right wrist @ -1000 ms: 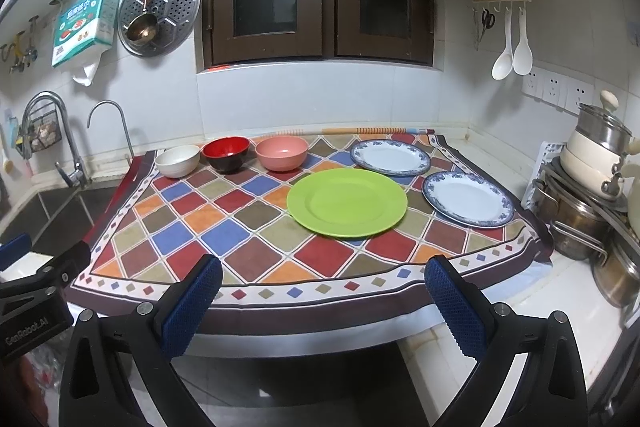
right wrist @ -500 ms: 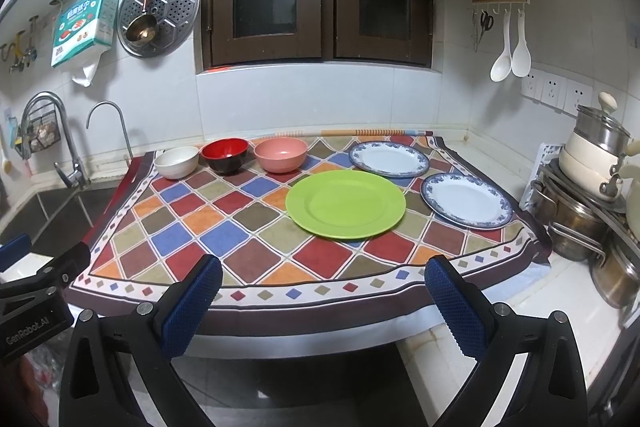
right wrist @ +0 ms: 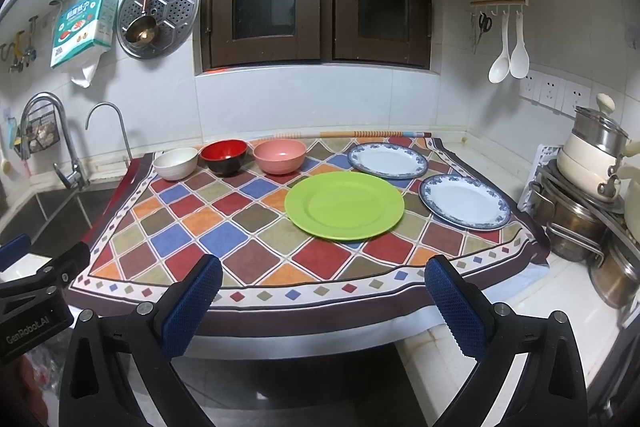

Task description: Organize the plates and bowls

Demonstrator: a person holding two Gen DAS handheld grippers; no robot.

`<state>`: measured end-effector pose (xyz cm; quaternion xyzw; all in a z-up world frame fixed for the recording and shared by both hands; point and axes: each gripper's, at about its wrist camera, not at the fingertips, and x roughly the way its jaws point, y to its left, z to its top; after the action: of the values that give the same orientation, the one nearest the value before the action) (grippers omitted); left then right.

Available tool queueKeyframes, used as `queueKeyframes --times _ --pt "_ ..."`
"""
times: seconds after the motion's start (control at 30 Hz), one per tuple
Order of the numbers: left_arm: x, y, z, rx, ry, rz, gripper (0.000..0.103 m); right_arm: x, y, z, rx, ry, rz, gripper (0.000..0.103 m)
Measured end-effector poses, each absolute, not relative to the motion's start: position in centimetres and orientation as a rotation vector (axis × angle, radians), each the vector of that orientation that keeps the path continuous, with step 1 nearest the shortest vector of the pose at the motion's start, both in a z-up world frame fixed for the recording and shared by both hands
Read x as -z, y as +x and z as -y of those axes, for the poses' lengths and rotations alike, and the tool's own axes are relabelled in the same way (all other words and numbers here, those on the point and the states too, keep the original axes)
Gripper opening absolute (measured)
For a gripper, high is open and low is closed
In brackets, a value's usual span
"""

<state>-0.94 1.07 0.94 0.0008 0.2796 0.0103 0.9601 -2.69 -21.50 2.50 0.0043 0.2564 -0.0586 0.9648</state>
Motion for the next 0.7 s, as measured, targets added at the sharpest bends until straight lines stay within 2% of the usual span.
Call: queueKeyframes --times 0.7 --pt "-1.14 -1.24 -1.23 -0.023 -0.001 -0.555 0.103 -2.58 -2.96 21.28 0.123 0.003 -0.51 0.102"
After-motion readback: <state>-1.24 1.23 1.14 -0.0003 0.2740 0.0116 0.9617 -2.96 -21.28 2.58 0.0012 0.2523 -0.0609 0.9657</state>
